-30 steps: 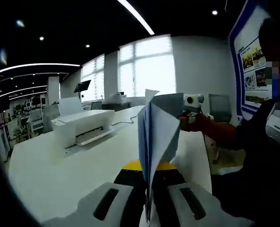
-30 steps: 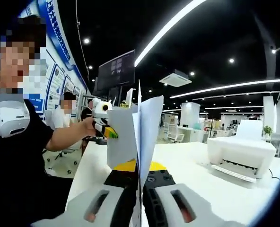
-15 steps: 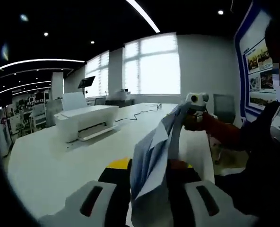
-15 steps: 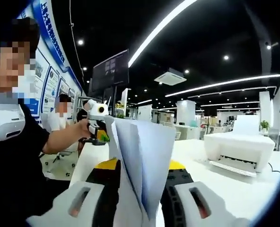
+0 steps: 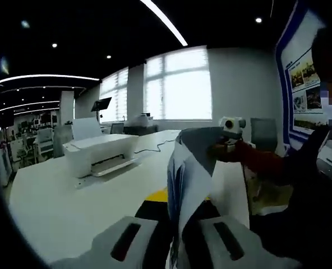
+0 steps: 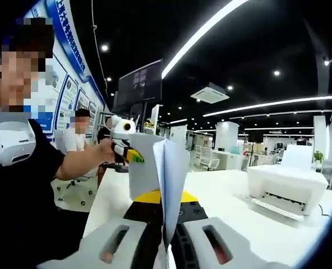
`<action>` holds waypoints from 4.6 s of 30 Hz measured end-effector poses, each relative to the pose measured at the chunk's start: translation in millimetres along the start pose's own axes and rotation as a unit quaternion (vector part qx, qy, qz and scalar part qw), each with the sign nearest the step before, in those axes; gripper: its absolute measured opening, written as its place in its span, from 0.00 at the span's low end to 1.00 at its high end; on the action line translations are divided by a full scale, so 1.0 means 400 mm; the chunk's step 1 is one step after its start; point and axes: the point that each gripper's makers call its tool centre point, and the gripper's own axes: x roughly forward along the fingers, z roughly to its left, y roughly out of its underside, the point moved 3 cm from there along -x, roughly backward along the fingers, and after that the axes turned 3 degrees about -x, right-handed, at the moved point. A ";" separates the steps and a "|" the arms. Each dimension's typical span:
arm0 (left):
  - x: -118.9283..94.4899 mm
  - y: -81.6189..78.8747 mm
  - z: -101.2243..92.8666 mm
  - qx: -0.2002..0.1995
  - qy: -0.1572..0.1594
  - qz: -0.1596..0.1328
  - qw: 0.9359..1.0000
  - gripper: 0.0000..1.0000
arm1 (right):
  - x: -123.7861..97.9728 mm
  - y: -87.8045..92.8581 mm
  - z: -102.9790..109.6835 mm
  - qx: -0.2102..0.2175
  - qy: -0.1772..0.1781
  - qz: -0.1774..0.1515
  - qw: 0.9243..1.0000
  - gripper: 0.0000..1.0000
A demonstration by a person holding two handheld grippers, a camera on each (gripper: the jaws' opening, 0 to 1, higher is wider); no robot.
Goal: Organize the stack of printing papers by aligning and flattening the scattered papers on the table
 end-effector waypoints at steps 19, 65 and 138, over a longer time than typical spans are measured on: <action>0.013 0.044 -0.003 -0.021 0.005 0.027 0.999 0.07 | -0.003 0.016 0.008 0.029 0.002 0.001 1.000 0.00; 0.030 0.077 -0.028 0.002 0.040 0.037 0.999 0.06 | 0.012 0.015 0.019 0.022 -0.012 0.032 0.999 0.00; 0.056 0.091 -0.039 0.008 0.052 0.027 0.998 0.06 | 0.289 -0.016 0.086 -0.243 -0.248 0.528 0.775 0.24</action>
